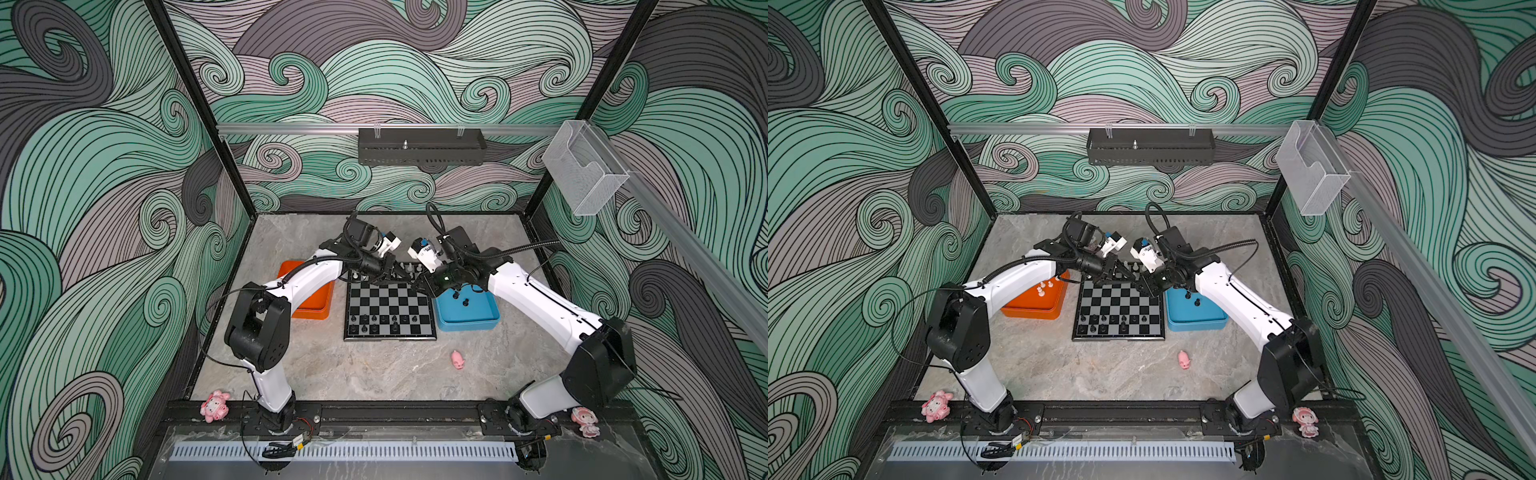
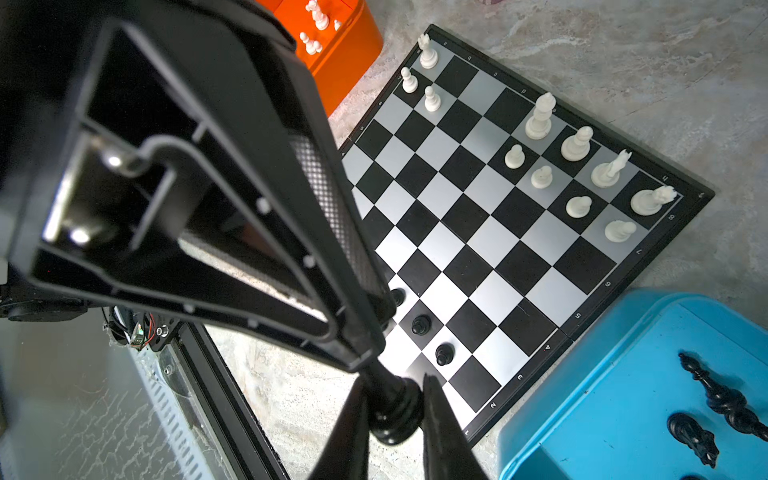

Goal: Set up the chess pieces on the board

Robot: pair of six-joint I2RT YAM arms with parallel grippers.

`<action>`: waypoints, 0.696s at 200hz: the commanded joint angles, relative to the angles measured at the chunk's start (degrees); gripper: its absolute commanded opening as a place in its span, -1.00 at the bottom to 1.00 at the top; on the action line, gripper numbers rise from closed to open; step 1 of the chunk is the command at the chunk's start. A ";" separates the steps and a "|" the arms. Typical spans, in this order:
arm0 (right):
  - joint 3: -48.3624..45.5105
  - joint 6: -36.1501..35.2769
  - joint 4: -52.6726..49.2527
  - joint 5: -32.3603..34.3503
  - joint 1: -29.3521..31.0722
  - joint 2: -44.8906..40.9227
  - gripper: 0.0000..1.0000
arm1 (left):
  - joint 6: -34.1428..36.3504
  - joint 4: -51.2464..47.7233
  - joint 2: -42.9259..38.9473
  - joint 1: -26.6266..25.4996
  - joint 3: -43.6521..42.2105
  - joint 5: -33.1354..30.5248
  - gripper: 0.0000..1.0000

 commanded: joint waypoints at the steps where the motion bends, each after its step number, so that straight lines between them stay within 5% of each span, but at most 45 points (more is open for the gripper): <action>1: 1.78 0.18 0.51 0.90 0.27 0.64 -0.58 | 1.35 -1.53 0.06 -0.58 2.26 0.64 -0.77; 76: 2.24 0.53 0.31 2.65 0.25 0.87 -0.58 | 2.16 -2.33 -0.51 -0.57 2.14 0.75 -0.72; 139: 2.64 1.14 0.09 3.79 0.24 1.22 -0.58 | 2.65 -2.77 -1.15 -0.58 1.89 0.65 -0.48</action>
